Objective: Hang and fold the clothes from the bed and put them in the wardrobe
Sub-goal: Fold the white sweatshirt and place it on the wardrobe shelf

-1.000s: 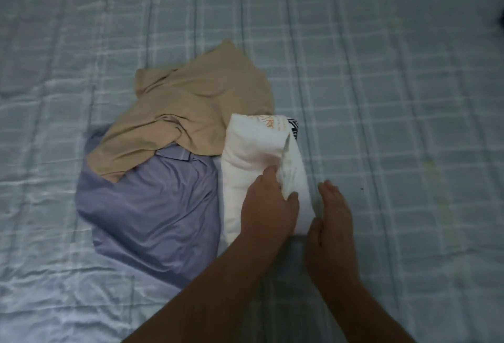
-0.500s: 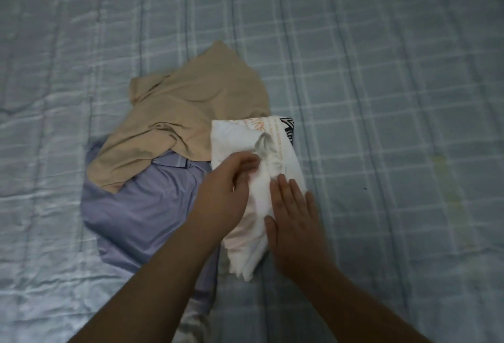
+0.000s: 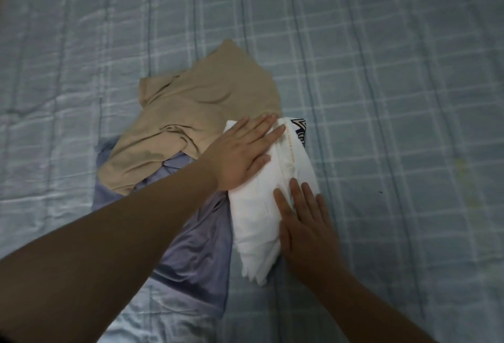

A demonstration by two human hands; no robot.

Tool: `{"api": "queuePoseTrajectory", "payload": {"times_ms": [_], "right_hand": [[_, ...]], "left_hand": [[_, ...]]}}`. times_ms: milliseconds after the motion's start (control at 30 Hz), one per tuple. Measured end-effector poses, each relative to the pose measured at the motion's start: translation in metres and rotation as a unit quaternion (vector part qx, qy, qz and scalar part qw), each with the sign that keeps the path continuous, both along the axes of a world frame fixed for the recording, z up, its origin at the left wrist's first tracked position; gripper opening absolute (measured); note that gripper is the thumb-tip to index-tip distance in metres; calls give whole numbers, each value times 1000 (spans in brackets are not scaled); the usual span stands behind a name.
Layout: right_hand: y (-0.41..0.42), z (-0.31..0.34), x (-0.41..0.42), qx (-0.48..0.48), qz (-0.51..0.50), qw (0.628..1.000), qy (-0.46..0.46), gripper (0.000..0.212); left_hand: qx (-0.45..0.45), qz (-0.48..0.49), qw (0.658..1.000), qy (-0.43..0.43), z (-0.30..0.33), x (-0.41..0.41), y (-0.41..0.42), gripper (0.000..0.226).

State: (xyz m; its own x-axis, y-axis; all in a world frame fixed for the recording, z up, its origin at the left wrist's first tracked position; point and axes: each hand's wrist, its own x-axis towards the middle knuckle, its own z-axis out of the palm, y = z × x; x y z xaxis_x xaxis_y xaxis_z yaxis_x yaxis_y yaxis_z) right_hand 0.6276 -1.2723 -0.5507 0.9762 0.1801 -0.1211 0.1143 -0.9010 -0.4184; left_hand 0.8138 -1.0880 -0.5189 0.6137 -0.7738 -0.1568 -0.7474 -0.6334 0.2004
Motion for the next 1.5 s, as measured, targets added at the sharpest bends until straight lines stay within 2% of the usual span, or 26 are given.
{"api": "queuePoseTrajectory", "payload": {"times_ms": [167, 333, 600, 700, 767, 800, 833, 900, 1000, 1033, 1133, 1233, 1333, 1433, 1500], "right_hand": [[-2, -8, 7, 13, -11, 999, 37, 62], [0, -16, 12, 29, -16, 998, 47, 60], [0, -11, 18, 19, -14, 998, 54, 59], [1, 2, 16, 15, -8, 998, 65, 60], [-1, 11, 14, 16, -9, 997, 72, 61], [-1, 15, 14, 13, -11, 997, 71, 62], [-1, 21, 14, 11, -13, 997, 71, 63], [2, 31, 15, 14, -17, 998, 60, 70], [15, 49, 23, 47, -13, 999, 22, 79], [23, 53, 26, 71, -7, 997, 19, 78], [47, 61, 35, 103, 15, 993, 48, 71], [56, 55, 38, 68, -5, 993, 97, 68], [58, 52, 37, 26, -29, 992, 120, 73], [56, 47, 32, 24, -45, 992, 119, 78], [52, 45, 28, 30, -43, 992, 111, 82]], "left_hand": [[6, 77, 994, 71, -18, 18, -6, 58], [-21, 105, 991, 81, -31, 22, -9, 56], [-26, 113, 991, 60, -32, 22, -10, 59], [-83, 138, 987, 20, -18, 0, -5, 60], [-169, 214, 962, 11, -6, -26, 3, 61], [-224, 279, 934, 16, 1, -42, 8, 59], [-270, 357, 893, 40, 5, -61, 12, 56], [-306, 497, 801, 134, 11, -96, 16, 49], [-309, 574, 720, 237, -1, -131, 14, 52], [-307, 578, 713, 251, -5, -137, 14, 51], [-275, 573, 741, 218, -9, -130, 15, 37], [-249, 581, 755, 172, -2, -116, 13, 19], [-238, 598, 749, 158, 5, -115, 4, 21], [-221, 596, 738, 227, 10, -112, -5, 20], [-224, 592, 705, 321, 10, -105, -8, 32]]}}
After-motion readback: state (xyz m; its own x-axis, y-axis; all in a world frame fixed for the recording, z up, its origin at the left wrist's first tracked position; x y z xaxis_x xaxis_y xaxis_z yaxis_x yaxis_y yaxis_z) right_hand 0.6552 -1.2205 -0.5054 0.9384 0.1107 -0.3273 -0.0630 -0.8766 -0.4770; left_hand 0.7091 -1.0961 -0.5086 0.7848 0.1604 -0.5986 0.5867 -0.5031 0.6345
